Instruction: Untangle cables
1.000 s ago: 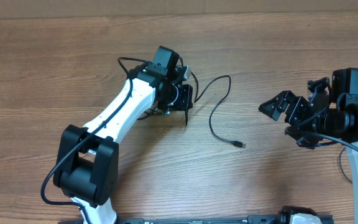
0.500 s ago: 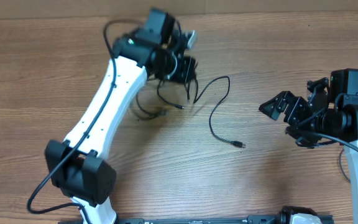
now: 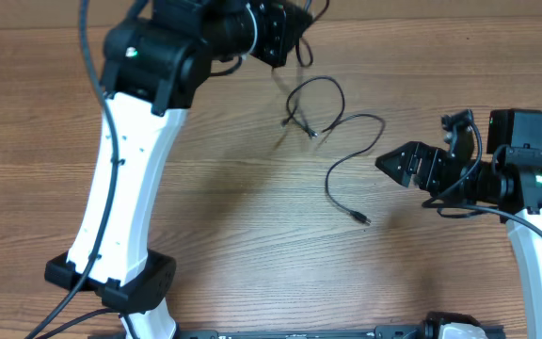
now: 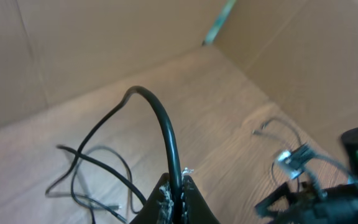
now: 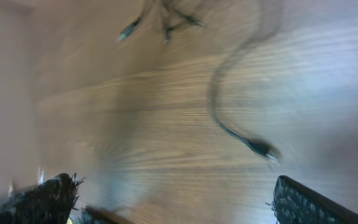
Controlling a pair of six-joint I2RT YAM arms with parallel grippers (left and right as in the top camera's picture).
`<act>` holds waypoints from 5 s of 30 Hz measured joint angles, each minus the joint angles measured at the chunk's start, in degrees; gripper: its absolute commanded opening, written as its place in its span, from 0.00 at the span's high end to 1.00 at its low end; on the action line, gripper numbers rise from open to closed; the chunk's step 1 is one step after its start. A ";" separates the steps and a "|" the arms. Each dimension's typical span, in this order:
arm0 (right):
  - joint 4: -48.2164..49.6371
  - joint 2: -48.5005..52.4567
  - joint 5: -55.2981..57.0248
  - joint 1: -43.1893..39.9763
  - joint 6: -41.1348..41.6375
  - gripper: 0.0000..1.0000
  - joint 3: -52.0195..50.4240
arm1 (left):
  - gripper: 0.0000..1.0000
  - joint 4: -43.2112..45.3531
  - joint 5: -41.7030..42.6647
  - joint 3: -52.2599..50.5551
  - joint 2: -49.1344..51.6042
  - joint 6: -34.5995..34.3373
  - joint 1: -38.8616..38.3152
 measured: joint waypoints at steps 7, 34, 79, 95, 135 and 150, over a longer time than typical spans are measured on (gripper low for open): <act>16.06 0.00 -7.98 6.27 -7.85 0.00 -0.92 | 0.96 0.61 -1.40 9.05 0.00 -5.62 0.00; 72.04 15.56 12.81 28.41 -9.44 0.20 -1.18 | 0.96 4.39 -1.97 11.02 0.00 -51.08 -6.88; 55.34 0.11 14.60 27.50 1.07 0.00 -7.91 | 0.96 -4.92 -31.91 11.02 0.00 -76.65 -9.33; 102.86 16.39 7.58 28.13 12.15 0.03 -19.58 | 0.96 -4.85 -35.91 11.02 -0.46 -79.62 -16.00; 104.78 21.09 -12.35 3.23 22.93 0.96 -3.10 | 0.00 -33.79 -51.71 7.82 0.76 -69.85 -11.15; 75.49 22.82 9.55 -22.25 0.28 0.96 13.33 | 0.00 -33.83 -51.74 7.39 4.44 -69.02 -11.15</act>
